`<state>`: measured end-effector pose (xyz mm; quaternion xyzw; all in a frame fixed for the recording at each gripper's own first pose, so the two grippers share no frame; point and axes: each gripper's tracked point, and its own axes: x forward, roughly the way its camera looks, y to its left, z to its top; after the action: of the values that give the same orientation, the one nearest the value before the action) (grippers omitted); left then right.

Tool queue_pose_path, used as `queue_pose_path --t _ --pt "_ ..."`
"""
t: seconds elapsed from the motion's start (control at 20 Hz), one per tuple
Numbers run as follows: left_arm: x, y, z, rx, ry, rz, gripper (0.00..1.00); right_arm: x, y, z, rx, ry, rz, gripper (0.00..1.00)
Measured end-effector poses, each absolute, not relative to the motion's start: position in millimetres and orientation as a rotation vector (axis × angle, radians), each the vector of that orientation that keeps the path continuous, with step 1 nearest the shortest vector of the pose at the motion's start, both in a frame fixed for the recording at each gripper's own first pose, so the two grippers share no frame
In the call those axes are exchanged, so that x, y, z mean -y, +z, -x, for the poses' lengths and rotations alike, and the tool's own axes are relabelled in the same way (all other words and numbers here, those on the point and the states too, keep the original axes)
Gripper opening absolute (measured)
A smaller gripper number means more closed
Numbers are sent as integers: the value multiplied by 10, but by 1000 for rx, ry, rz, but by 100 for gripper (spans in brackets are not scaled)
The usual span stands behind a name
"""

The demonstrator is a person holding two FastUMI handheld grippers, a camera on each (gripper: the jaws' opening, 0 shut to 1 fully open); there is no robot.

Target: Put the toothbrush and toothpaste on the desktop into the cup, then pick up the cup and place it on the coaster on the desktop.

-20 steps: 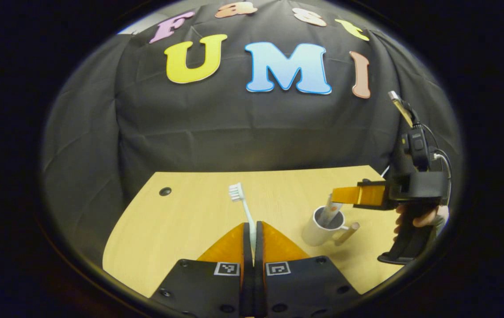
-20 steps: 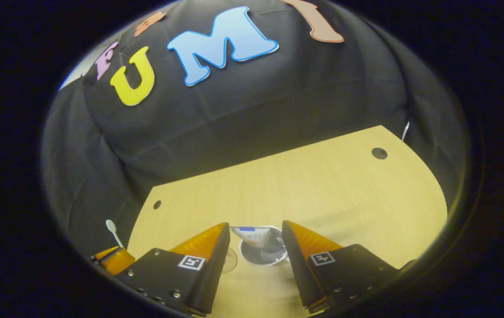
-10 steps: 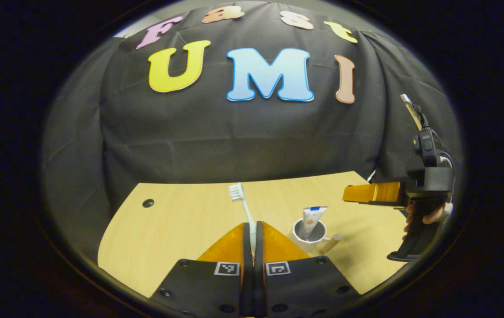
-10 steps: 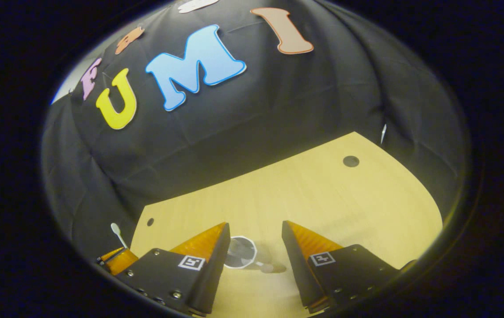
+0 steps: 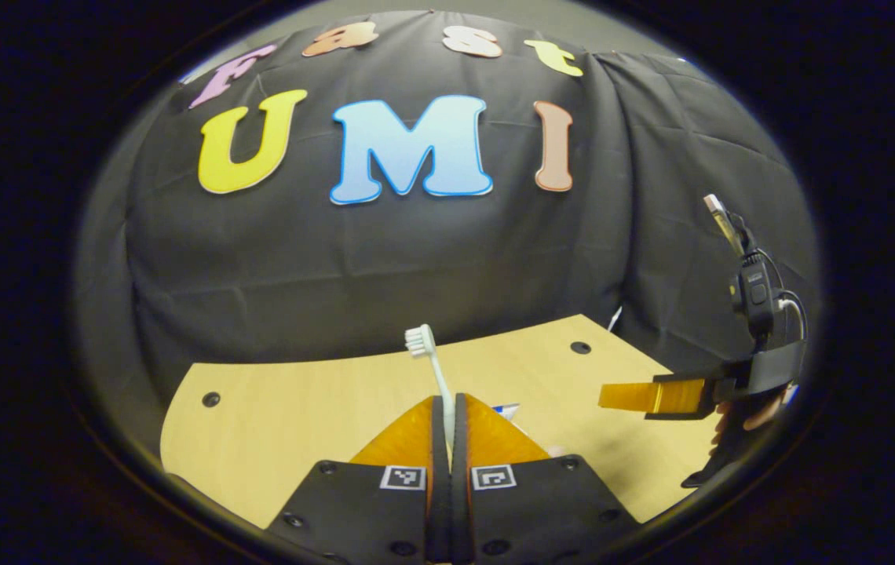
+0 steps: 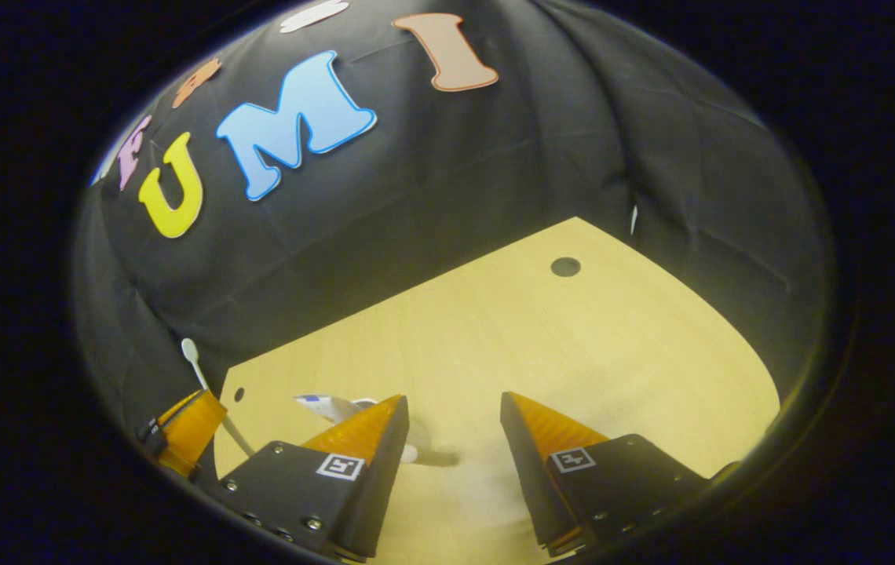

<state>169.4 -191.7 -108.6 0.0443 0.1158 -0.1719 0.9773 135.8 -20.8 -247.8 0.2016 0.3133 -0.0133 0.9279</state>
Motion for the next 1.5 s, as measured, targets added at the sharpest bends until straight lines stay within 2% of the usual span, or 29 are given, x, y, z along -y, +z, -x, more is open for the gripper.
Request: queue_pose_path --t 0.3,0.6,1.05,1.5 --pt "2342 -1077 -1919 -188 -430 -122 7 537 -2550 -1266 -662 -105 -411 71" --pt "2549 -1207 -2158 -171 -452 -123 7 760 -2625 -1179 -690 -162 -402 71" --pt "2551 -1313 -2384 -83 -386 -157 7 1017 -2656 -1063 -731 -203 -363 71" --pt "2651 -1526 -2253 -37 -361 -196 7 920 -2738 -969 -788 -159 -320 71"
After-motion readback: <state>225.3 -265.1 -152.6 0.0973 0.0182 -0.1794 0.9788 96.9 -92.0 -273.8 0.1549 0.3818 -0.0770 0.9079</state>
